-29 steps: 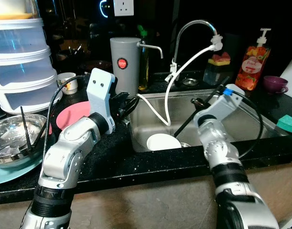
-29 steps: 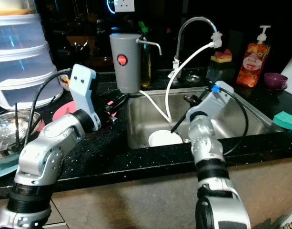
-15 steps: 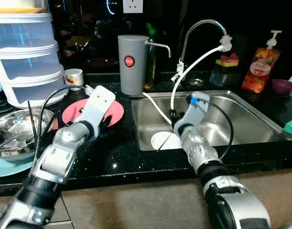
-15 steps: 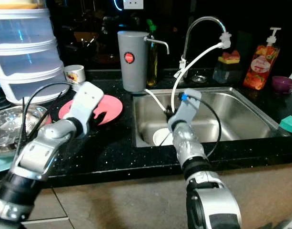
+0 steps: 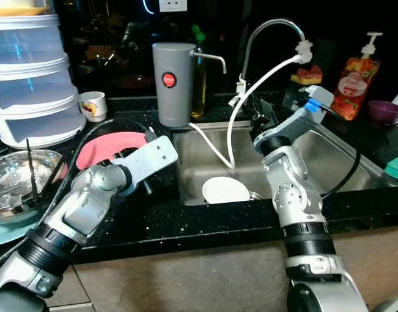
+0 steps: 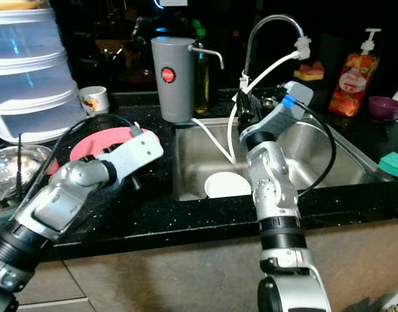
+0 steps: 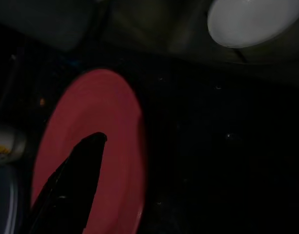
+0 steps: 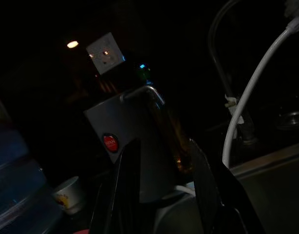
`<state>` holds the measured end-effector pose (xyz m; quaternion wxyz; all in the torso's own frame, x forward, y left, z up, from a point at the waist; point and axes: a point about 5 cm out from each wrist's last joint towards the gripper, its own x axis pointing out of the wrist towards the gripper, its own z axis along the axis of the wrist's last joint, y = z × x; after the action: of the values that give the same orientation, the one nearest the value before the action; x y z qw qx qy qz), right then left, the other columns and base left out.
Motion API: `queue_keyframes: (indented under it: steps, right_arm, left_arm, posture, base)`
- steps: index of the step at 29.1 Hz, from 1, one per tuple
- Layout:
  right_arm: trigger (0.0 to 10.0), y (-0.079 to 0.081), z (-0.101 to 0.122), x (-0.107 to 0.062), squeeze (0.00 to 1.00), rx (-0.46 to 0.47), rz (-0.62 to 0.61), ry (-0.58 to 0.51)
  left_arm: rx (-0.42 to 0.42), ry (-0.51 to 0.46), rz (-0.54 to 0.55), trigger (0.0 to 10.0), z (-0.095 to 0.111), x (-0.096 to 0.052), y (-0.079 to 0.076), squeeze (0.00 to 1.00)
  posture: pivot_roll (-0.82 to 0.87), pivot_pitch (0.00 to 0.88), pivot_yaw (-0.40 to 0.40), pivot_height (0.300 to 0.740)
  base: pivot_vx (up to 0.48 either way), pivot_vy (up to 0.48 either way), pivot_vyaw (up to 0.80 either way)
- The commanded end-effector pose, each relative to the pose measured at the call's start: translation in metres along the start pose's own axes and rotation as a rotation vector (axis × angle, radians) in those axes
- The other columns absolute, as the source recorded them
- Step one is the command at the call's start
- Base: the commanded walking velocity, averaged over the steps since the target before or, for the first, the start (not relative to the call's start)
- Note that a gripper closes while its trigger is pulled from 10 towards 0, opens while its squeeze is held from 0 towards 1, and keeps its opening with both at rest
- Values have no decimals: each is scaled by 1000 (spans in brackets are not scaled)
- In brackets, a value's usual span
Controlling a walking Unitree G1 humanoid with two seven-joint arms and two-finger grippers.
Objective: Kitchen organization
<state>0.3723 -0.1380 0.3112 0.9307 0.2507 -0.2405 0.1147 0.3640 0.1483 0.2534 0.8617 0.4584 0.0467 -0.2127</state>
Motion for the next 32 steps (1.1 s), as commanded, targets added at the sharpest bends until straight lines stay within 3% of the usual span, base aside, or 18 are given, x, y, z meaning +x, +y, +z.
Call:
queue_keyframes:
  steps: [1,9,13,14,15,21,29,30,32]
  right_arm:
    - [10000,9,4,-4,0,39,30,-6]
    - [10000,43,18,-19,0,138,194,-25]
    - [10000,49,21,-25,0,156,222,-25]
    - [10000,49,22,-27,0,159,225,-25]
    - [10000,48,22,-29,0,163,221,-23]
    - [10000,43,22,-34,0,169,195,-7]
    - [10000,41,21,-38,0,173,182,6]
    - [10000,41,21,-38,0,171,181,9]
    - [10000,40,21,-40,0,169,179,14]
  left_arm:
    - [48,88,-24,10000,-17,9,-6,0]
    - [150,243,52,10000,-49,28,-8,0]
    - [199,295,73,10000,-60,31,-8,0]
    - [210,305,75,4627,-63,32,-8,0]
    - [221,307,60,0,-64,32,-10,0]
    - [214,277,30,0,-64,32,-15,0]
    - [241,296,72,0,-72,29,-9,0]
    - [243,295,85,10000,-72,28,-8,0]
    - [265,283,114,10000,-69,28,-6,0]
  posture:
    - [124,66,-12,740]
    - [106,67,-7,740]
    - [102,69,-4,740]
    - [103,69,-2,740]
    - [104,70,0,740]
    - [107,70,4,740]
    - [122,63,11,740]
    - [117,61,12,740]
    - [117,58,7,740]
  base:
    - [0,0,0]
    - [0,0,0]
    - [0,0,0]
    - [0,0,0]
    - [0,0,0]
    - [0,0,0]
    - [0,0,0]
    - [0,0,0]
    - [0,0,0]
